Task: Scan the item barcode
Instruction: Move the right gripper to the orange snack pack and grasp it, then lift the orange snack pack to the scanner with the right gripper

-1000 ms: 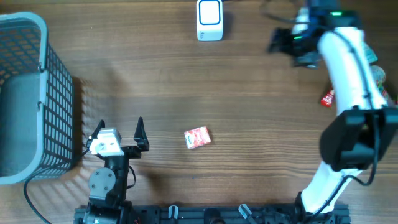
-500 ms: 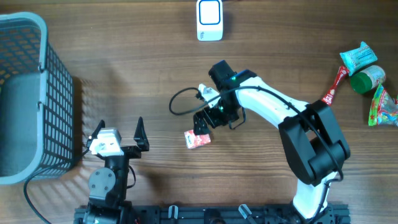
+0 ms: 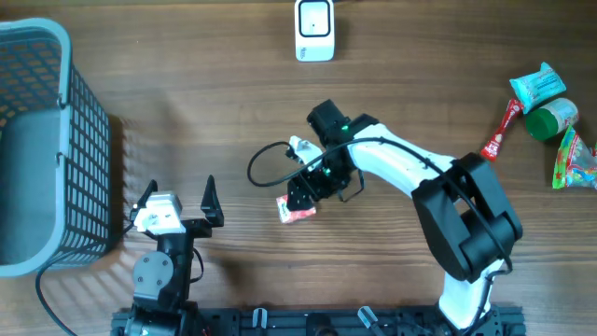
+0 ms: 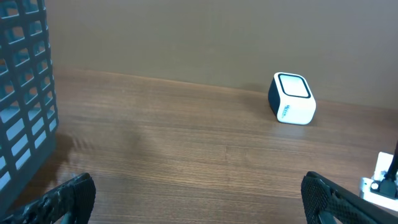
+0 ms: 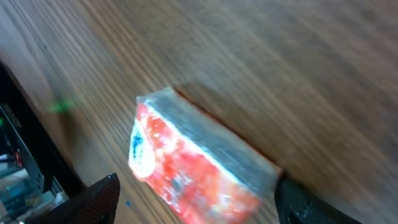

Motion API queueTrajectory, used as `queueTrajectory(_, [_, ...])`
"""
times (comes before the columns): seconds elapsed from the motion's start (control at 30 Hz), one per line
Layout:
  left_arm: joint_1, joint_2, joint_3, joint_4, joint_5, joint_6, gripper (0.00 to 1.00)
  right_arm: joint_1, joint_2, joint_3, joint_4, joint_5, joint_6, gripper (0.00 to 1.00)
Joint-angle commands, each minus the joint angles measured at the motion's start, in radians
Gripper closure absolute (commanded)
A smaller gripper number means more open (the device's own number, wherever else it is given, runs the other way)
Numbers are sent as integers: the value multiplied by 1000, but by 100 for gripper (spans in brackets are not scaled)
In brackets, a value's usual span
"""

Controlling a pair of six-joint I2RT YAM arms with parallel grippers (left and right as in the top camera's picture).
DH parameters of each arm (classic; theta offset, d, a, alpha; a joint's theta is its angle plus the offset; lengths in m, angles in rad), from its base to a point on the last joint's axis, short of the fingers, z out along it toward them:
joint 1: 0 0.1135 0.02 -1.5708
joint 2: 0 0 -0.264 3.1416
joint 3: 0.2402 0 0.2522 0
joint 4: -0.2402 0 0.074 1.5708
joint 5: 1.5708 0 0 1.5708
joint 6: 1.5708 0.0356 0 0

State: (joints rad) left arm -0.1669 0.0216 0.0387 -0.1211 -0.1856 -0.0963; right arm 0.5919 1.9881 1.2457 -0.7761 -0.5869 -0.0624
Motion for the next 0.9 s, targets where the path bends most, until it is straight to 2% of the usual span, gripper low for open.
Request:
queueTrajectory(0.0, [6, -2, -3, 0, -9, -13, 0, 48, 19, -11, 2, 41, -15, 21])
queueTrajectory(0.03, [6, -2, -3, 0, -9, -13, 0, 55, 19, -11, 1, 57, -14, 29])
queueTrajectory(0.1, [6, -2, -3, 0, -9, -14, 0, 58, 19, -11, 0, 63, -13, 56])
queueTrajectory(0.2, [6, -2, -3, 0, -9, -14, 0, 58, 19, -11, 20, 60, -13, 83])
queueTrajectory(0.23, [6, -2, -3, 0, -9, -13, 0, 58, 19, -11, 32, 42, -14, 94])
queueTrajectory(0.37, [6, -2, -3, 0, -9, -13, 0, 55, 18, -10, 89, -133, -12, 95])
queueTrajectory(0.43, [6, -2, -3, 0, -9, -13, 0, 51, 18, -3, 101, -123, 31, 96])
queueTrajectory(0.53, [6, -2, -3, 0, -9, -14, 0, 1, -6, 60, 23, -109, 101, 95])
queueTrajectory(0.57, [6, -2, -3, 0, -9, -13, 0, -26, -25, 86, -3, -78, 163, 96])
queueTrajectory(0.67, [6, -2, -3, 0, -9, -13, 0, -148, -126, 116, -51, 6, 467, 96])
queueTrajectory(0.73, [6, -2, -3, 0, -9, -13, 0, -212, -189, 116, -77, -8, 480, 96])
queueTrajectory(0.8, [6, -2, -3, 0, -9, -14, 0, -262, -259, 116, -74, -34, 428, 96])
queueTrajectory(0.87, [6, -2, -3, 0, -9, -14, 0, -294, -343, 116, -75, -61, 481, 96])
